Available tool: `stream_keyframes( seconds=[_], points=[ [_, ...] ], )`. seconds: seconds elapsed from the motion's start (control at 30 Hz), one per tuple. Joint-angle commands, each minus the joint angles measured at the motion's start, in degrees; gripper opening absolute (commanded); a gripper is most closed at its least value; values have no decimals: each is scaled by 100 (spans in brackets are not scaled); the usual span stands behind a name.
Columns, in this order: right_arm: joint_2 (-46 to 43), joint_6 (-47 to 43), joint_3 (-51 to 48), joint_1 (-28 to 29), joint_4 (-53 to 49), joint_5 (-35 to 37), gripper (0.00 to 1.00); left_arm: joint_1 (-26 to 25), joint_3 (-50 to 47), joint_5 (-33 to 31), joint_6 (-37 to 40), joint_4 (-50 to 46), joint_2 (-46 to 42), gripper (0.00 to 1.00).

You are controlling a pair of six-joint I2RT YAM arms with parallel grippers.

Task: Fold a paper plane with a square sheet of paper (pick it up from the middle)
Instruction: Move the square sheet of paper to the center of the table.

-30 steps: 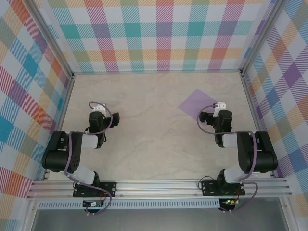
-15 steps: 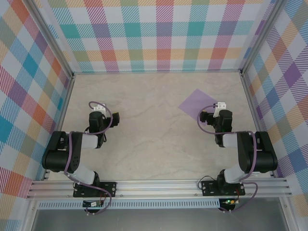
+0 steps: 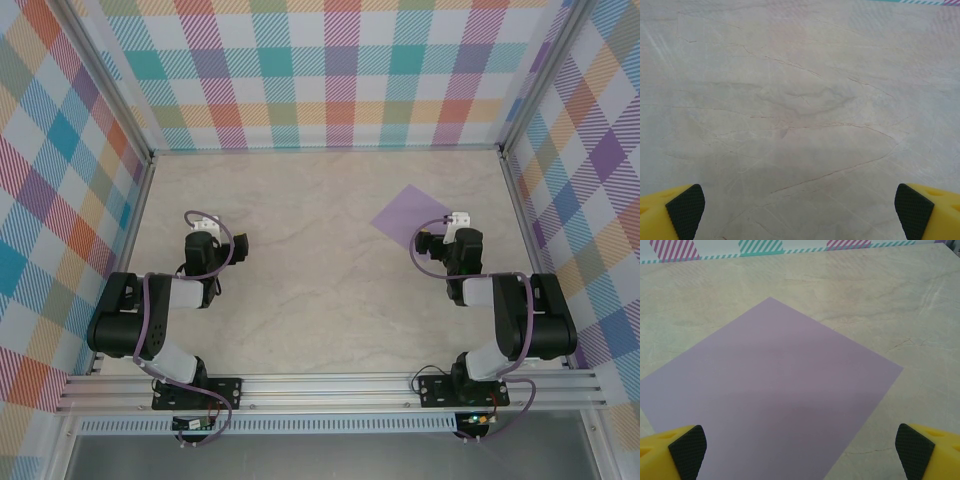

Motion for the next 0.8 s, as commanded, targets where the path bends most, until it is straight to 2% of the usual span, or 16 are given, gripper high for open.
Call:
stream_keyframes(
  seconds=[0.0,0.13,0.27,0.4,0.5,0.6,0.77],
  points=[
    [-589,194,503,-19,-1077,294,100,4,329,-162,-25,-642,-340,100],
    [-1049,548,1156,-16,-2355,269,100,4,654,-355,-147,-1606,-888,100],
    [-898,1500,2201,-16,-3957,30,100,4,966,-665,-502,-2543,-1471,100],
    [-98,2088,3345,1,-5140,-605,100,8,1592,-1068,-1261,-3997,-1978,100],
    [428,2589,3762,10,-5218,-1213,100,7,2186,-1248,-1630,-5218,-2053,100],
    [952,3162,4155,3,-5447,-1322,100,8,2412,-1418,-1903,-5669,-2073,100],
    [1991,3465,5145,5,-6374,-1357,100,3,2457,-1110,-2016,-5862,-2158,100]
  ],
)
